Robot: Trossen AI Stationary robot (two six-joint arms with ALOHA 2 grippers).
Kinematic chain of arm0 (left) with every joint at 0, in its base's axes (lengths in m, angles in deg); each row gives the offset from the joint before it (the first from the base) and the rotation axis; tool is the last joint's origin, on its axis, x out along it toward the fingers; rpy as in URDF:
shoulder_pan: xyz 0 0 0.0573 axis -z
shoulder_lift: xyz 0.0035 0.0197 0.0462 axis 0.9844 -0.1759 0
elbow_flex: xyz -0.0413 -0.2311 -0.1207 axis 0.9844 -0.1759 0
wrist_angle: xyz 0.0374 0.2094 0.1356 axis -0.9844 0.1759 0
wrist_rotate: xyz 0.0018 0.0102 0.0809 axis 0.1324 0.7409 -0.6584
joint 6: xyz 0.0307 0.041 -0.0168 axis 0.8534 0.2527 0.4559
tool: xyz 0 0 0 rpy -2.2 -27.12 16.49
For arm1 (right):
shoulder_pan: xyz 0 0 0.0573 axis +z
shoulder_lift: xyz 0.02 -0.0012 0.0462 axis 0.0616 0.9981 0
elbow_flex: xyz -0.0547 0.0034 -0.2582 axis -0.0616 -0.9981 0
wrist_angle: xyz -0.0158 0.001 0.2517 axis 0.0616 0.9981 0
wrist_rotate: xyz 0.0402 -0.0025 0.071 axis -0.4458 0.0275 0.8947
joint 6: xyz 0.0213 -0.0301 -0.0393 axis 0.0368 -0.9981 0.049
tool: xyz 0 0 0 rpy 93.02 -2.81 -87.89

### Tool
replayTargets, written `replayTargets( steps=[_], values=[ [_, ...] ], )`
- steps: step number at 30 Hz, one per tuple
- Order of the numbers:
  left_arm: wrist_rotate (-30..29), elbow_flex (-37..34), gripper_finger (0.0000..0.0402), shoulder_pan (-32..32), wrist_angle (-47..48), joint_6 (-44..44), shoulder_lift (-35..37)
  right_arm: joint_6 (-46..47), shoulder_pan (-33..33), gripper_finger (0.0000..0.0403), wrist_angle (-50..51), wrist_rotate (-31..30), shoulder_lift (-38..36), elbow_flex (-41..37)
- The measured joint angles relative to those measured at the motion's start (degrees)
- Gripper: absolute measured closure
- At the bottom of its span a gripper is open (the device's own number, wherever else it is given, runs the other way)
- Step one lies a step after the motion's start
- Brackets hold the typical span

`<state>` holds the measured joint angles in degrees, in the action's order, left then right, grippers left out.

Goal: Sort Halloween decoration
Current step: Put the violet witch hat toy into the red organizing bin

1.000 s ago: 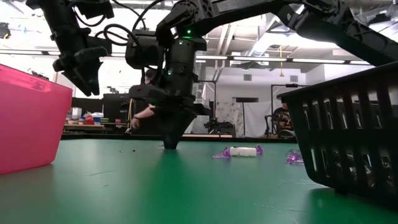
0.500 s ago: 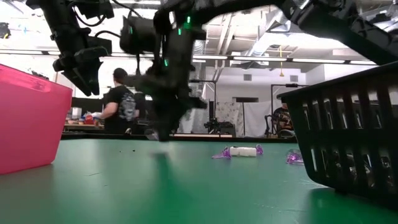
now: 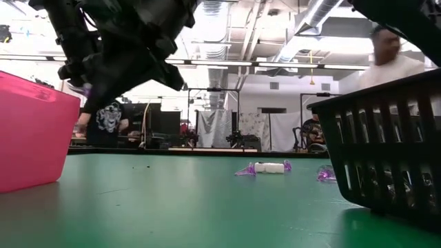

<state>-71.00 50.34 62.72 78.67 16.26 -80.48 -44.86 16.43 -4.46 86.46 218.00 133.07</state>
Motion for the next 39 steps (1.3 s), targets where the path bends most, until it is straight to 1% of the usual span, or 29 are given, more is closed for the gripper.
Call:
replayTargets(
  steps=[3,6,10,13,15,19,21,26,30,33,35,39],
  values=[
    [0.00,0.00,0.0183,0.00,-0.03,-0.98,0.01,-1.81,0.91,0.0389,-1.47,-1.19,0.00,0.00],
    [0.00,0.00,0.0183,0.00,-0.03,-1.84,0.01,-3.12,1.27,0.0389,-1.53,-1.12,-0.19,0.00],
    [0.00,0.00,0.0183,0.00,-0.03,-2.60,-0.01,-8.01,1.45,0.0382,-3.64,4.19,-0.33,0.00],
    [0.00,0.00,0.0183,0.00,-0.03,-3.34,0.01,-10.85,1.78,0.0364,-5.53,4.99,-0.35,0.02],
    [0.00,0.00,0.0183,0.00,-0.03,-4.12,0.01,-12.29,1.85,0.0360,-6.14,5.40,-0.35,0.04],
    [0.02,0.00,0.0183,0.00,-0.03,-4.57,0.00,-16.78,1.82,0.0364,-8.89,13.32,-0.35,0.04],
    [0.18,0.00,0.0183,0.00,-0.03,-4.62,-0.01,-18.22,2.06,0.0361,-10.28,14.75,-0.32,0.10],
    [1.48,0.00,0.0183,0.02,-0.03,-6.52,0.01,-18.83,2.67,0.0327,-9.77,15.35,-0.13,0.11],
    [1.51,0.00,0.0183,0.02,-0.01,-7.19,-0.01,-18.79,3.03,0.0280,-9.45,15.32,-0.13,0.11],
    [1.54,0.00,0.0183,0.02,-0.01,-7.91,0.00,-14.54,2.71,0.0244,-7.95,15.09,-0.12,0.11],
    [1.63,0.00,0.0183,0.02,-0.01,-8.52,-0.01,-10.33,2.23,0.0233,-4.08,14.45,-0.34,0.11],
    [2.07,0.00,0.0183,0.02,-0.01,-8.24,0.01,-4.28,1.13,0.0235,10.07,7.20,-2.53,0.11]
  ],
)
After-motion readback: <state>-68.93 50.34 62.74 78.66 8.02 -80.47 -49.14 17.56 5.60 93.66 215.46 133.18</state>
